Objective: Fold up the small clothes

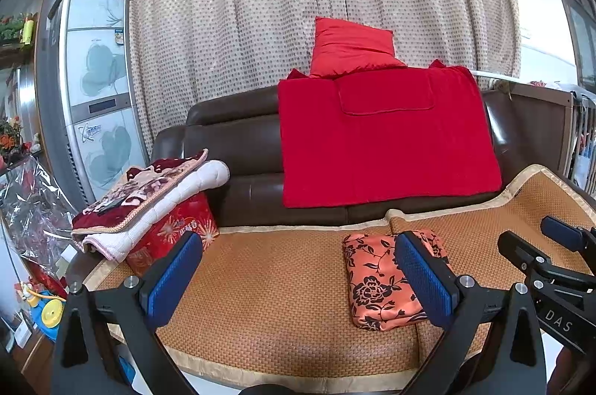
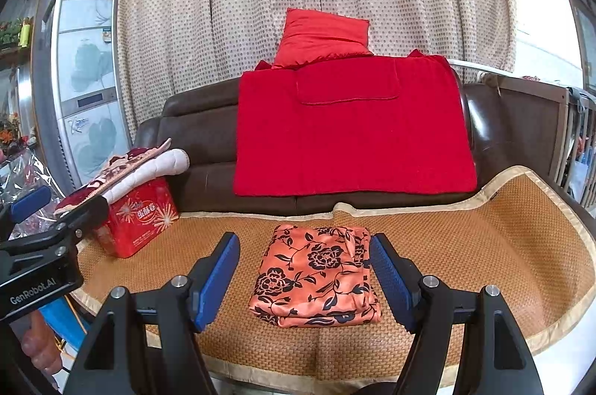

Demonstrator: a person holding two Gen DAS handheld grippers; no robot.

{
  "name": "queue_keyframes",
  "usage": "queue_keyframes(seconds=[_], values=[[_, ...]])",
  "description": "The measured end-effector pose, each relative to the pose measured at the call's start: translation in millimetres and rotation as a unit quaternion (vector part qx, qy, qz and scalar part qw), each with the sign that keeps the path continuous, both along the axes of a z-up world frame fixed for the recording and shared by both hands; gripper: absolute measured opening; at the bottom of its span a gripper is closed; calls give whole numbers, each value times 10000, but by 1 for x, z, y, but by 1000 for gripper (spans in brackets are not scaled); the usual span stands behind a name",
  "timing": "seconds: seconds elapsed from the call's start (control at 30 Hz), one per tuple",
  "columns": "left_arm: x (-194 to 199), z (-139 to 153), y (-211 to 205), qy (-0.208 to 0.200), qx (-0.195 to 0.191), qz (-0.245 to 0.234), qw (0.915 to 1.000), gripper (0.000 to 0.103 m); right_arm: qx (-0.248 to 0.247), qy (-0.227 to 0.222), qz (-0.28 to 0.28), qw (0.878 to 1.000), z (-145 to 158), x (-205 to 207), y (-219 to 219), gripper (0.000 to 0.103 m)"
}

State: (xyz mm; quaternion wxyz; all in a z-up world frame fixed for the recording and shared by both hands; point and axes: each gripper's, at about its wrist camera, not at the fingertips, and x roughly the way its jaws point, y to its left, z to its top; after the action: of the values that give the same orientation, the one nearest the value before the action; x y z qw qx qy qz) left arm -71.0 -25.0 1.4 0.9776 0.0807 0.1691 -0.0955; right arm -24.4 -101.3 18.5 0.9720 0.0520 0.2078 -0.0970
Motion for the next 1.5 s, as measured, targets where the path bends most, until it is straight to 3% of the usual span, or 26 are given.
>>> queue_keyframes(seconds=[0.77, 1.13, 1.5], values=[[2, -1, 0, 48, -11, -26, 10000, 103, -53, -68, -29, 10000, 4, 2, 5, 75], [25, -6, 4, 100, 13, 163, 9998, 103, -426, -202, -77, 9989, 15, 13, 14, 75], [63, -28, 18, 383, 39, 592, 9975, 103, -691, 110, 147, 9974, -7, 51, 32, 75]])
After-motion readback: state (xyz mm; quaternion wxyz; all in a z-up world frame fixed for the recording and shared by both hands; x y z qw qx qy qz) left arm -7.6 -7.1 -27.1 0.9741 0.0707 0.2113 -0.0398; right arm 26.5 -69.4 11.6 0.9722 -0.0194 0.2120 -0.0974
